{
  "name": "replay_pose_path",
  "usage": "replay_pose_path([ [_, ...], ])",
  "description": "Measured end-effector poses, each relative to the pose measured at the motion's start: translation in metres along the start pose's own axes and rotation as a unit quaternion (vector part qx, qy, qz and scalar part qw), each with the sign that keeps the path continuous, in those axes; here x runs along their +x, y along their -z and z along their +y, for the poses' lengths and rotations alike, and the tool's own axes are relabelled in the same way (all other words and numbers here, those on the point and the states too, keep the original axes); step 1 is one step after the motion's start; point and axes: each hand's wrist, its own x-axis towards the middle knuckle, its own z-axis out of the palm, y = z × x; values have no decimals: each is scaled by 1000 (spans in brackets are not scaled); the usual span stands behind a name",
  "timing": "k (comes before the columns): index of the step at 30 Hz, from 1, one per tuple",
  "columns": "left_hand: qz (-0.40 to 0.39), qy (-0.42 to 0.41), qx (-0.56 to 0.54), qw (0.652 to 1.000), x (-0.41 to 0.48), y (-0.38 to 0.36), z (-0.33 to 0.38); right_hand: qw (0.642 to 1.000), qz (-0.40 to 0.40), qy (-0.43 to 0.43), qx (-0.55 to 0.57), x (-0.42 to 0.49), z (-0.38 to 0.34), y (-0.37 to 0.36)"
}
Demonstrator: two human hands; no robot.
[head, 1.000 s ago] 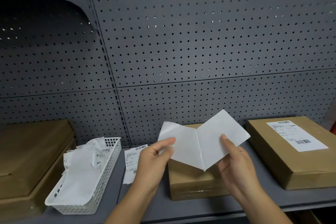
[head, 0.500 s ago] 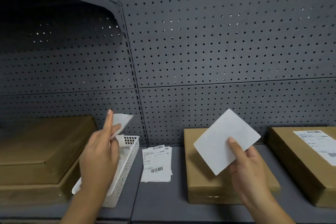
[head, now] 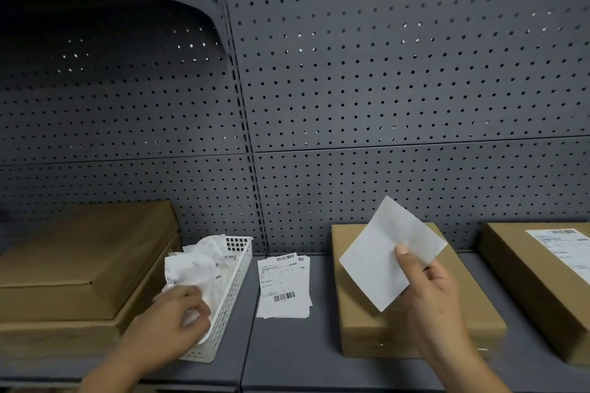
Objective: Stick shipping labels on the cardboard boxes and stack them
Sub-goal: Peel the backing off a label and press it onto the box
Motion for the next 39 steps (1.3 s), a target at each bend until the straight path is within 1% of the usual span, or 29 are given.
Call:
replay_pose_path([
  [2,-21,-1,-16,1000,2,1,-2,1000,3,2,-7,-1,1,2],
  [4,-3,-7,-24,1000,7,1,-6,1000,5,2,-8,-1,2,2],
  [7,-10,-28,15,999,11,0,-14,1000,6,5,-12,-2,2,3],
  [9,0,-34,53,998,11,3,-15,1000,6,6,-20,-2,2,6],
  [12,28,-49,74,996,9,12,-9,1000,10,10,-22,0,-1,12],
  [17,75,-47,47,995,-1,31,20,1000,3,14,-13,3,-7,18],
  [23,126,-83,-17,988,1,35,61,1000,-8,19,0,3,-13,17],
  [28,137,-129,-59,980,10,30,86,999,-11,32,-8,3,-16,19],
  [31,147,-137,-85,976,11,29,98,999,-16,45,-10,3,-19,22],
  [36,149,-147,-98,973,11,27,107,998,-21,57,-11,4,-24,27],
  [39,138,-151,-149,967,11,20,118,998,-27,57,-17,5,-23,30],
])
